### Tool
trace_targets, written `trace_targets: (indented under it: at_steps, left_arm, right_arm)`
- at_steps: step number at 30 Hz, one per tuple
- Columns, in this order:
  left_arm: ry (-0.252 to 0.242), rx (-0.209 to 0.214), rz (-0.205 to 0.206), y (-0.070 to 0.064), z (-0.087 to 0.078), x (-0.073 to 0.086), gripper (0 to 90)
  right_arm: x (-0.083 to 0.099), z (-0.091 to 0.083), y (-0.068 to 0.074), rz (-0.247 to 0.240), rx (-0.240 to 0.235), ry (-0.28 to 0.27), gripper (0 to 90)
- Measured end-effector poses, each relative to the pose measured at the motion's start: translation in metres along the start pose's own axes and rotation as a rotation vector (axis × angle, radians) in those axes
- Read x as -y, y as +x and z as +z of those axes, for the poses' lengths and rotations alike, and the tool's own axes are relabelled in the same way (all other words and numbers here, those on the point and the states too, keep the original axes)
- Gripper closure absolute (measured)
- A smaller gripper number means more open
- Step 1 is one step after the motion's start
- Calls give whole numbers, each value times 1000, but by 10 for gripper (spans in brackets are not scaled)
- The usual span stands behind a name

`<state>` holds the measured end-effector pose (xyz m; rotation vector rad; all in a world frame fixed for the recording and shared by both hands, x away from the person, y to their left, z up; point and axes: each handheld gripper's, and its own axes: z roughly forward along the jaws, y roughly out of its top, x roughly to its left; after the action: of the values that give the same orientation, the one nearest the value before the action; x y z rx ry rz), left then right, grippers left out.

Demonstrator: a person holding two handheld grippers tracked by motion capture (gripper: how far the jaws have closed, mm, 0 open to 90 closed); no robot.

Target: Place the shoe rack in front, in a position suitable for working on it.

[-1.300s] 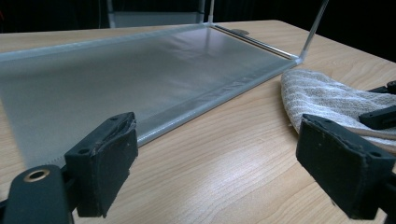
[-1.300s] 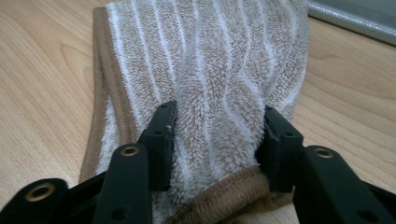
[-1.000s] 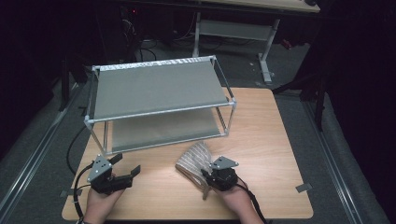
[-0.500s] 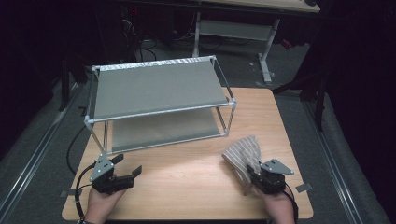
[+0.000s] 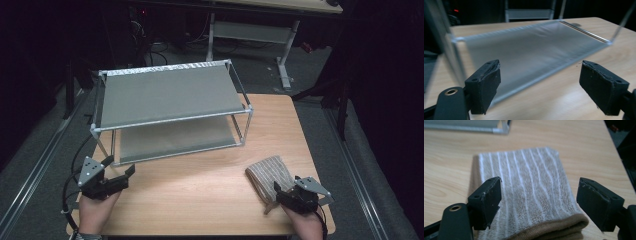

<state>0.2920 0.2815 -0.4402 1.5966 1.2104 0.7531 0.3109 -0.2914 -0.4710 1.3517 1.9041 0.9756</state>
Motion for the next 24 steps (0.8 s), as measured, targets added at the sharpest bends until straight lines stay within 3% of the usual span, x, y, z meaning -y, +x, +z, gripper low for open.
trace_targets:
  at_steps: [1,3,4,6,10,14,20,21,24]
  left_arm:
    - [-9,-30,13,6,-3,-6,178]
    - [-13,-40,13,9,-4,-8,178]
    - [-14,-74,29,15,-2,-12,180]
    - [-9,-90,33,19,-1,-12,185]
    - [7,-132,27,31,3,-12,206]
    - [-13,-162,10,44,5,-17,232]
    - [-17,-155,-7,63,16,-25,417]
    - [-11,-144,-8,65,19,-26,509]
    - [-7,-124,3,65,20,-27,667]
  right_arm:
    - [0,-3,0,-2,-6,-13,202]
    - [-1,-5,1,-5,-8,-20,203]
    - [0,-7,2,-7,-22,-34,213]
    - [0,-7,2,-9,-25,-36,216]
    - [2,-7,6,-22,-34,-40,237]
    - [3,-9,8,-16,-41,-48,252]
    - [4,-9,8,-10,-58,-52,294]
    - [4,-10,8,-10,-66,-55,314]
    - [4,-9,8,-13,-71,-56,327]
